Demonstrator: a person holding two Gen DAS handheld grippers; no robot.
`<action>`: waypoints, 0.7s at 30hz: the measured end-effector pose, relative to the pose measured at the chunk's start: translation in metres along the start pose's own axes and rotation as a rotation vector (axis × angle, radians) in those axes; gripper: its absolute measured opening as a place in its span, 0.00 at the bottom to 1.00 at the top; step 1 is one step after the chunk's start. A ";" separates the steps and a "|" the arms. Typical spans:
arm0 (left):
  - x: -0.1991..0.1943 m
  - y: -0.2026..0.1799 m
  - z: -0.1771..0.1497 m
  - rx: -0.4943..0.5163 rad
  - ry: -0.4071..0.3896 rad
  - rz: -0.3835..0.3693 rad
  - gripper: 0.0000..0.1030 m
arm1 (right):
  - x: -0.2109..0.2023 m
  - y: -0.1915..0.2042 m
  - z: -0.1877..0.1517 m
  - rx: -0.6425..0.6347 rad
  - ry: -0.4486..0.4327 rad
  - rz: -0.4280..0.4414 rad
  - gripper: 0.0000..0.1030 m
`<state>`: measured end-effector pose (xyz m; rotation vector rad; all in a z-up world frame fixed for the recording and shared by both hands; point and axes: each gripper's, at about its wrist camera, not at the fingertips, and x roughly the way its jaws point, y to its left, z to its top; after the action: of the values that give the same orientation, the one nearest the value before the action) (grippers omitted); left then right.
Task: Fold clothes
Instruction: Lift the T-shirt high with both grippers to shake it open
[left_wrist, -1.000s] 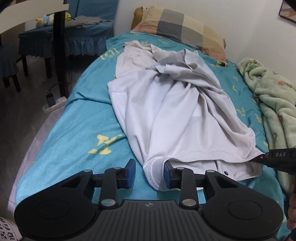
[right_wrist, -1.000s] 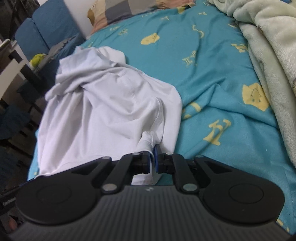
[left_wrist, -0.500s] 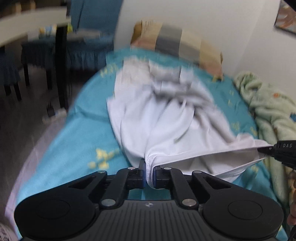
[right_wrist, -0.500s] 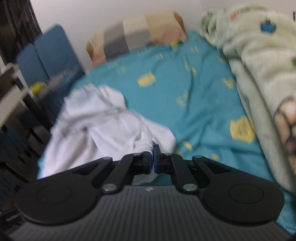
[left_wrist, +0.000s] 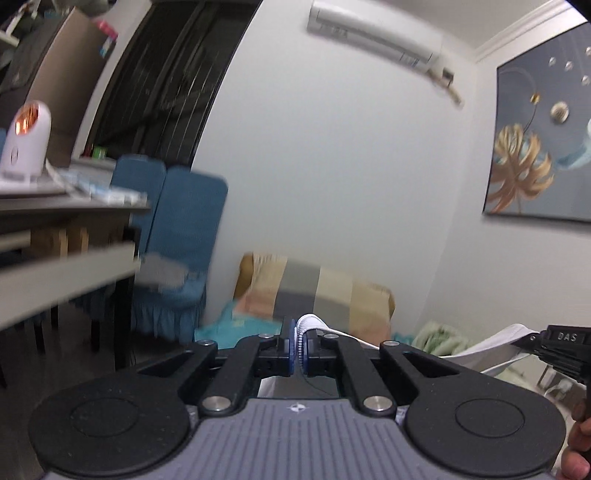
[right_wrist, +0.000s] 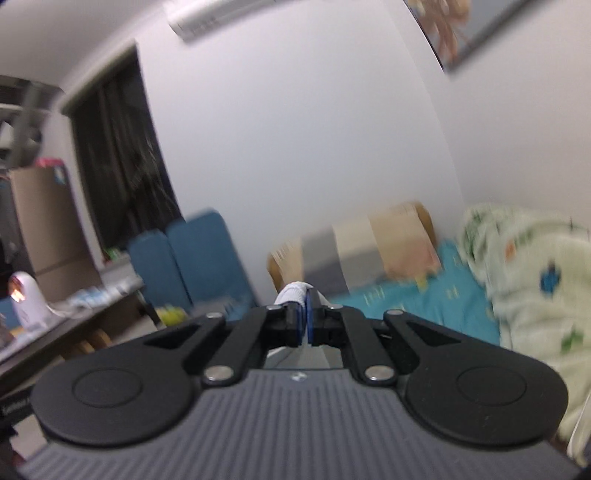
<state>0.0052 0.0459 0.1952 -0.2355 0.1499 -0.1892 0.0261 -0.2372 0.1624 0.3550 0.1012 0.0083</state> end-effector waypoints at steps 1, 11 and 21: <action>-0.010 -0.004 0.019 0.004 -0.025 -0.004 0.04 | -0.014 0.007 0.014 -0.010 -0.029 0.014 0.05; -0.149 -0.049 0.194 0.052 -0.267 -0.081 0.04 | -0.156 0.078 0.145 -0.113 -0.321 0.150 0.05; -0.194 -0.077 0.255 0.077 -0.304 -0.089 0.04 | -0.212 0.113 0.195 -0.207 -0.419 0.194 0.05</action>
<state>-0.1526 0.0670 0.4837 -0.1919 -0.1693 -0.2452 -0.1638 -0.2044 0.4044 0.1533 -0.3468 0.1352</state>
